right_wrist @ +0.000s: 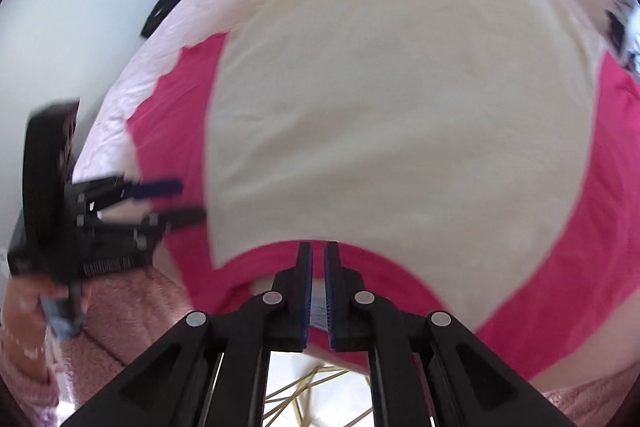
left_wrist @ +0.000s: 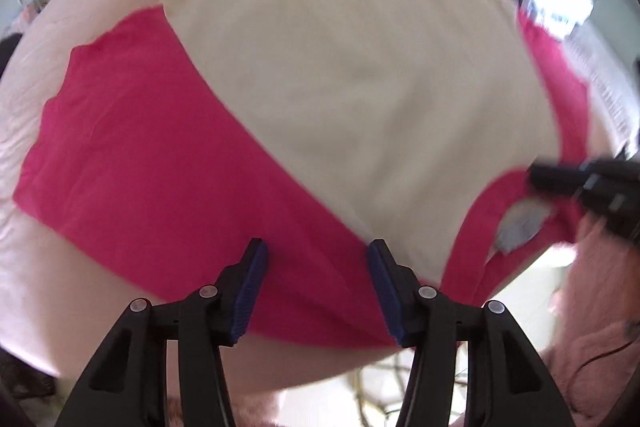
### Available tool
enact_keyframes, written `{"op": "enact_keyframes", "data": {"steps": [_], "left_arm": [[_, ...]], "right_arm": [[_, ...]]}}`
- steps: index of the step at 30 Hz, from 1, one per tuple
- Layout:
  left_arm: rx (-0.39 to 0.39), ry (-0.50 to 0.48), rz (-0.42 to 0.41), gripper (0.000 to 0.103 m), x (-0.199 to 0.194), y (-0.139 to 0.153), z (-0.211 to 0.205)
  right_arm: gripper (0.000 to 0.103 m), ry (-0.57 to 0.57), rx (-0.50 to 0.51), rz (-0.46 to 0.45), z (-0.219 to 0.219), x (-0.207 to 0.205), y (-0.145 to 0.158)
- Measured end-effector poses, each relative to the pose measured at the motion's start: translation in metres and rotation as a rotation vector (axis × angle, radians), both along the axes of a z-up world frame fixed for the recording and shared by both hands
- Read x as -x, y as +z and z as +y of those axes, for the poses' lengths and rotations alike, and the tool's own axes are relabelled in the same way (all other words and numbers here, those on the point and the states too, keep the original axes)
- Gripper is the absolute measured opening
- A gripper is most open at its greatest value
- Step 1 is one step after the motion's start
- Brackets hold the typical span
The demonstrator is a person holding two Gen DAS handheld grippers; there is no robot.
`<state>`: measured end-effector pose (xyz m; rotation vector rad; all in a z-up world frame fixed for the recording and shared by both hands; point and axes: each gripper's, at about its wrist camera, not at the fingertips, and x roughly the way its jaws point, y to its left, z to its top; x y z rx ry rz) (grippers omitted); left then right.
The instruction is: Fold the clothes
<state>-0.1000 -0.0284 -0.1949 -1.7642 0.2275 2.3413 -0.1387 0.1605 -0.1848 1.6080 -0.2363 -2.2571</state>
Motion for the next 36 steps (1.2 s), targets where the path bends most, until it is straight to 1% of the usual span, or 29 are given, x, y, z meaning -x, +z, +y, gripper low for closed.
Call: {"op": "enact_keyframes", "data": {"steps": [1,3,6,7,10,14,16,18,19,21,22,24,25,26,27,28,31,33,35,36], "left_arm": [[0.023,0.008,-0.004,0.051,-0.007,0.000,0.002],[0.032,0.023,-0.028,0.054,-0.022,0.000,-0.001],[0.003,0.055,-0.092,0.056,-0.035,0.001,-0.010],[-0.011,0.068,-0.092,0.056,-0.036,0.004,-0.011],[-0.061,0.110,-0.052,0.056,-0.035,0.015,-0.008],[-0.182,0.142,-0.031,0.056,-0.021,0.024,0.015],[-0.223,0.134,-0.041,0.056,-0.013,0.023,0.034],[-0.229,0.098,-0.051,0.056,-0.008,0.017,0.055],[-0.223,0.085,-0.060,0.056,-0.006,0.013,0.062],[-0.188,0.078,-0.043,0.059,-0.010,0.012,0.078],[-0.190,0.083,-0.034,0.059,-0.011,0.013,0.082],[-0.213,0.096,-0.027,0.059,-0.012,0.016,0.086],[-0.224,0.103,-0.023,0.059,-0.013,0.017,0.087],[-0.229,0.095,-0.009,0.059,-0.016,0.019,0.091],[-0.232,0.081,0.014,0.059,-0.018,0.023,0.094],[-0.236,0.073,0.033,0.059,-0.015,0.027,0.097],[-0.254,0.055,0.085,0.059,-0.008,0.038,0.107],[-0.280,0.036,0.128,0.059,-0.014,0.039,0.103],[-0.305,0.011,0.130,0.059,0.002,0.030,0.111],[-0.321,-0.009,0.126,0.059,0.002,0.029,0.111]], "right_arm": [[0.004,-0.029,0.007,-0.006,0.012,-0.001,-0.003],[0.004,-0.074,0.018,-0.007,0.030,-0.005,-0.009],[0.004,-0.092,-0.014,-0.028,0.050,-0.011,-0.016],[0.004,-0.090,-0.021,-0.049,0.050,-0.016,-0.022],[0.005,-0.097,0.028,-0.056,0.062,-0.035,-0.029],[0.005,-0.108,0.046,-0.040,0.072,-0.056,-0.030],[0.005,-0.116,0.078,-0.058,0.073,-0.063,-0.032],[0.005,-0.140,0.111,-0.084,0.082,-0.073,-0.036],[0.005,-0.162,0.132,-0.082,0.083,-0.079,-0.038],[0.005,-0.246,0.167,-0.041,0.093,-0.086,-0.032],[0.005,-0.311,0.189,-0.006,0.111,-0.091,-0.024],[0.006,-0.442,0.212,0.060,0.142,-0.088,-0.012],[0.015,-0.501,0.214,0.085,0.158,-0.085,-0.007],[0.029,-0.538,0.209,0.092,0.171,-0.080,-0.005],[0.031,-0.556,0.208,0.095,0.181,-0.072,-0.004],[0.031,-0.563,0.203,0.098,0.189,-0.065,-0.003],[0.031,-0.493,0.147,0.116,0.199,-0.044,0.002],[0.031,-0.458,0.070,0.109,0.215,-0.045,0.001],[0.031,-0.443,-0.021,0.049,0.228,-0.046,-0.011],[0.031,-0.438,-0.041,0.022,0.228,-0.045,-0.018]]}}
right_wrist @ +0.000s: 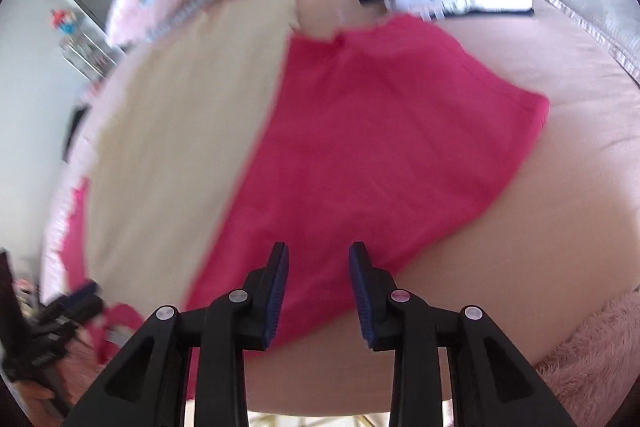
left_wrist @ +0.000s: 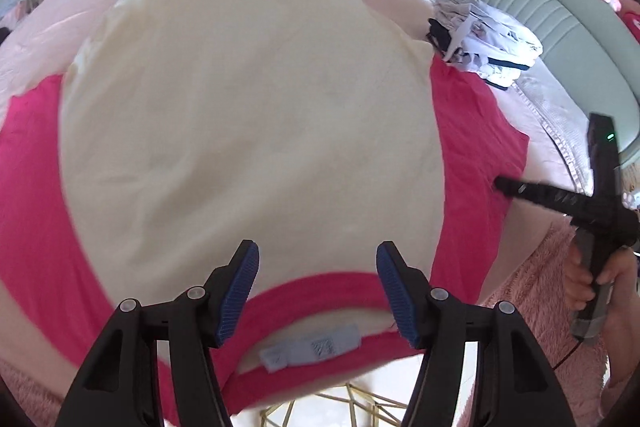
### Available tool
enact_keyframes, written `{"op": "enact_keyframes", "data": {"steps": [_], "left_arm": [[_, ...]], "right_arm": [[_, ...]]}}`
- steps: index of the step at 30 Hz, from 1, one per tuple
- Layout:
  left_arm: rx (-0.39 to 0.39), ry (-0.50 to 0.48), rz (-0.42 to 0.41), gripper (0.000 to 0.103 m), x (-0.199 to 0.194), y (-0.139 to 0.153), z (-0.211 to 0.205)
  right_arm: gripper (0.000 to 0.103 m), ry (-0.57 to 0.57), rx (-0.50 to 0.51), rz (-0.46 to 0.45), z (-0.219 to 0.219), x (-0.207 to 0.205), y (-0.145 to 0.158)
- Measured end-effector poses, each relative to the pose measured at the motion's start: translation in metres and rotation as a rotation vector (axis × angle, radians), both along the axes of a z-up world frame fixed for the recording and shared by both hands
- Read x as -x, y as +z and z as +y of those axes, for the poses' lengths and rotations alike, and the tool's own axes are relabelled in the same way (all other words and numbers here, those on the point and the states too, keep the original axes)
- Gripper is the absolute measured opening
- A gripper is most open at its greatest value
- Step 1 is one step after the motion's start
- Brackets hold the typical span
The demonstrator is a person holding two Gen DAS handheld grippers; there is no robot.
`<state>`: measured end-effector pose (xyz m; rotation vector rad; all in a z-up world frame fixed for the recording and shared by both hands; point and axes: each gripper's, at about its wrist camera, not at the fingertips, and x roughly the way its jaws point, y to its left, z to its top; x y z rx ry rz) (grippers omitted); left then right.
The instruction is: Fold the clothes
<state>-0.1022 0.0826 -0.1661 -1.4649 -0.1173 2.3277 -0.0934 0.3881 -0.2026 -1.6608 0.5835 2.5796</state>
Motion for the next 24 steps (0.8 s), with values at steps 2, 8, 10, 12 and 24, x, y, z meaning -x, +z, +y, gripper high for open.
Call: {"op": "enact_keyframes", "data": {"steps": [2,8,10,12,24], "left_arm": [[-0.012,-0.050,-0.020,0.059,-0.002,-0.006,0.006],[0.065,-0.197,-0.008,0.060,-0.037,-0.012,0.006],[0.029,-0.175,-0.025,0.060,-0.037,-0.007,-0.002],[-0.021,-0.127,-0.029,0.060,-0.031,-0.003,-0.009],[-0.021,-0.100,0.000,0.061,-0.021,-0.007,-0.004]], "right_arm": [[0.029,0.009,-0.005,0.021,-0.006,-0.006,-0.004],[0.029,0.059,-0.062,-0.061,-0.012,-0.034,-0.001],[0.029,0.077,-0.114,-0.086,-0.017,-0.038,0.008],[0.029,0.093,-0.135,0.003,-0.025,-0.046,0.027],[0.030,0.239,-0.115,-0.062,-0.084,-0.046,0.007]]}}
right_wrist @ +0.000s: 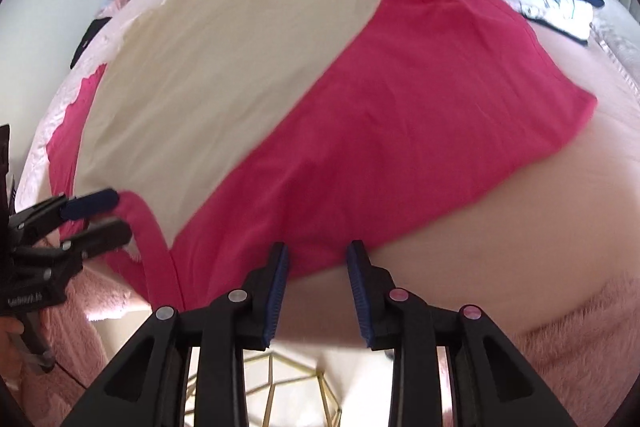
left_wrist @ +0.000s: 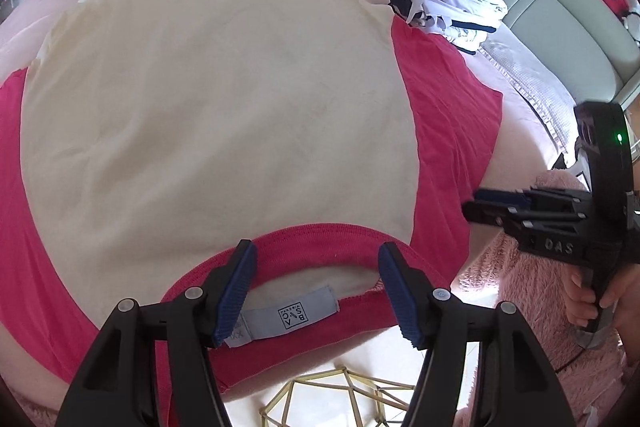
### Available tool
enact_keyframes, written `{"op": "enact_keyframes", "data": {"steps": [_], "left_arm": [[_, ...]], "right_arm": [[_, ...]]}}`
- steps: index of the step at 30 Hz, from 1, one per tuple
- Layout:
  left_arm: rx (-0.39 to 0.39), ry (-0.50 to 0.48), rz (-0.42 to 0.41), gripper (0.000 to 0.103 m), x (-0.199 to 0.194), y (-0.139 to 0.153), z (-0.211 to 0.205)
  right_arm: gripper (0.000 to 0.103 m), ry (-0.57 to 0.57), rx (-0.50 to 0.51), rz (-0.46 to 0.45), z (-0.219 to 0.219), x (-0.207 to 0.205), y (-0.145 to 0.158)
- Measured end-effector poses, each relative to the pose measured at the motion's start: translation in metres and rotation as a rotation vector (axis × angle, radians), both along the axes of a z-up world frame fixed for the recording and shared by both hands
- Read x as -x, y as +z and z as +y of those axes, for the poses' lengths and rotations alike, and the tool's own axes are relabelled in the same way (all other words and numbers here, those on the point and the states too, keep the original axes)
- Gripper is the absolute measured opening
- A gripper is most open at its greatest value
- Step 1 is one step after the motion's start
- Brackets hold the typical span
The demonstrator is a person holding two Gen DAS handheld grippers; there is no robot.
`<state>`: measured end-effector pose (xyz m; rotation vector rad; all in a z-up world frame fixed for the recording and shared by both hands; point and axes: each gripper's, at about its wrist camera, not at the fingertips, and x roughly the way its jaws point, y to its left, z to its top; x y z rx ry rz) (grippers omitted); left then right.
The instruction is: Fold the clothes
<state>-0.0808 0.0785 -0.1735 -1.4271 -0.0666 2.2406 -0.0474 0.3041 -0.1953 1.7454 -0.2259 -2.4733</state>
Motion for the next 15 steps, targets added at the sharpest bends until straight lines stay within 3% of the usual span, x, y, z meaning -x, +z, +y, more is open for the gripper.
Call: {"op": "enact_keyframes", "data": {"steps": [3,5,8,11,15], "left_arm": [[-0.016,0.004,-0.007,0.061,0.004,-0.002,-0.001],[-0.021,0.010,-0.009,0.062,0.006,-0.002,0.000],[-0.024,0.017,-0.003,0.062,0.009,0.000,0.002],[-0.023,0.018,0.029,0.062,0.006,0.005,0.004],[-0.040,0.023,0.102,0.062,0.000,0.016,0.003]], "right_arm": [[0.030,0.027,-0.014,-0.016,0.000,-0.018,0.006],[0.030,-0.012,0.025,-0.005,0.006,-0.023,0.014],[0.030,-0.044,0.062,0.097,0.008,-0.023,0.035],[0.030,0.032,0.037,0.118,-0.013,-0.008,0.038],[0.030,0.111,-0.009,0.002,-0.047,-0.004,0.019]]}}
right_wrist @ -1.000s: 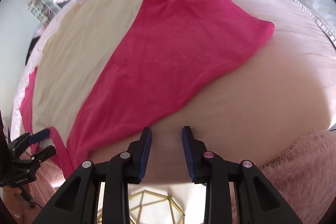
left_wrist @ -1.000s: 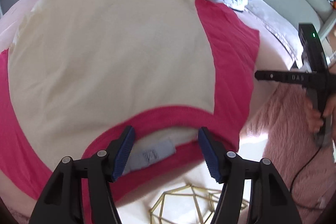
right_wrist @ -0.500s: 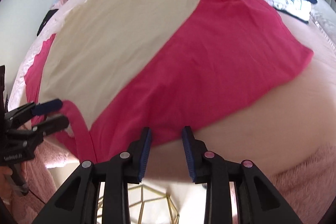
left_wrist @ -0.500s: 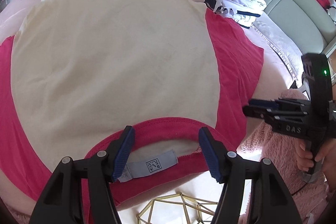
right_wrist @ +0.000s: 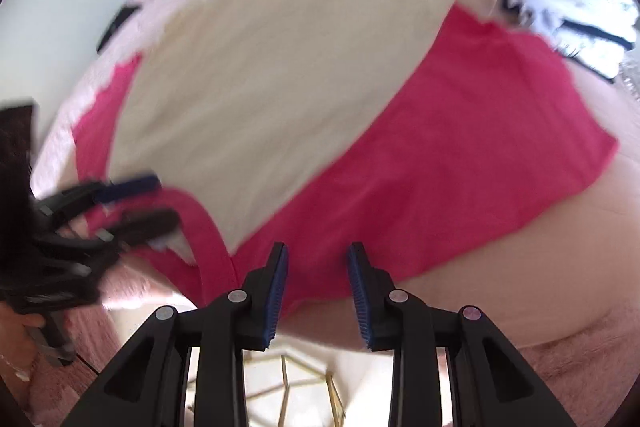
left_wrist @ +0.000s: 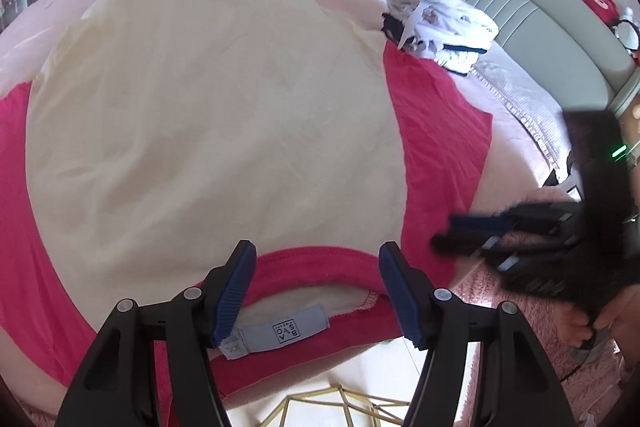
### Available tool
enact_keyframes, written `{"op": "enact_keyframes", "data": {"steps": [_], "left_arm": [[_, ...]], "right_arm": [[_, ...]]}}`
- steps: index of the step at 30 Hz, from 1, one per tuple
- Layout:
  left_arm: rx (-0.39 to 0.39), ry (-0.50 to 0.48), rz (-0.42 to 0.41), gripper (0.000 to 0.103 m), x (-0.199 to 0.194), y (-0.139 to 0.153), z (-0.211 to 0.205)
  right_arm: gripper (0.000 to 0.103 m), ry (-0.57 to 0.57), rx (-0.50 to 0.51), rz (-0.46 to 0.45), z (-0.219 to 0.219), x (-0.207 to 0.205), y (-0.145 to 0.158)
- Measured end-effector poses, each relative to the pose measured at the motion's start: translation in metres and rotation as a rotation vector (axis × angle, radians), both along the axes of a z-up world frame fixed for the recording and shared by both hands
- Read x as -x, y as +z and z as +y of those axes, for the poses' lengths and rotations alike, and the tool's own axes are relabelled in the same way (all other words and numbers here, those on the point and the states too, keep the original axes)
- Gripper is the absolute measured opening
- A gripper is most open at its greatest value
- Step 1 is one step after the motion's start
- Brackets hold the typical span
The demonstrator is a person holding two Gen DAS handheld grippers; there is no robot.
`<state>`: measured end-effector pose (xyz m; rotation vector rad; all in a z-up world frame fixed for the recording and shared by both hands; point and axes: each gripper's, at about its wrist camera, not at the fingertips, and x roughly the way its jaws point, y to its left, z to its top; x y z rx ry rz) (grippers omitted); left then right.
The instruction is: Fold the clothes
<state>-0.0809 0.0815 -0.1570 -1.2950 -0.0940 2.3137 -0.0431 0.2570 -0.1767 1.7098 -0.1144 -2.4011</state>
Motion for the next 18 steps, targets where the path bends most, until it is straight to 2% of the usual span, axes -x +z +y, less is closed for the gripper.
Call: {"op": "enact_keyframes", "data": {"steps": [2,4,8,10,13,18], "left_arm": [[0.008,0.025,-0.007,0.062,0.002,-0.002,-0.006],[0.017,0.053,-0.022,0.062,0.004,-0.005,-0.012],[-0.035,0.101,-0.070,0.062,0.013,-0.011,-0.026],[-0.052,0.113,-0.065,0.062,0.015,-0.009,-0.028],[-0.052,0.108,-0.060,0.062,0.013,-0.007,-0.026],[-0.001,0.084,-0.070,0.062,0.014,-0.014,-0.020]], "right_arm": [[0.033,0.006,-0.017,0.023,-0.004,-0.013,-0.002],[0.035,-0.001,-0.009,-0.005,-0.002,-0.024,0.001],[0.035,-0.046,0.040,-0.057,0.011,-0.042,0.014],[0.035,-0.147,0.090,0.007,0.035,-0.045,0.032],[0.035,-0.364,0.110,0.102,0.088,-0.037,0.053],[0.035,-0.670,0.226,0.098,0.171,-0.020,0.037]]}}
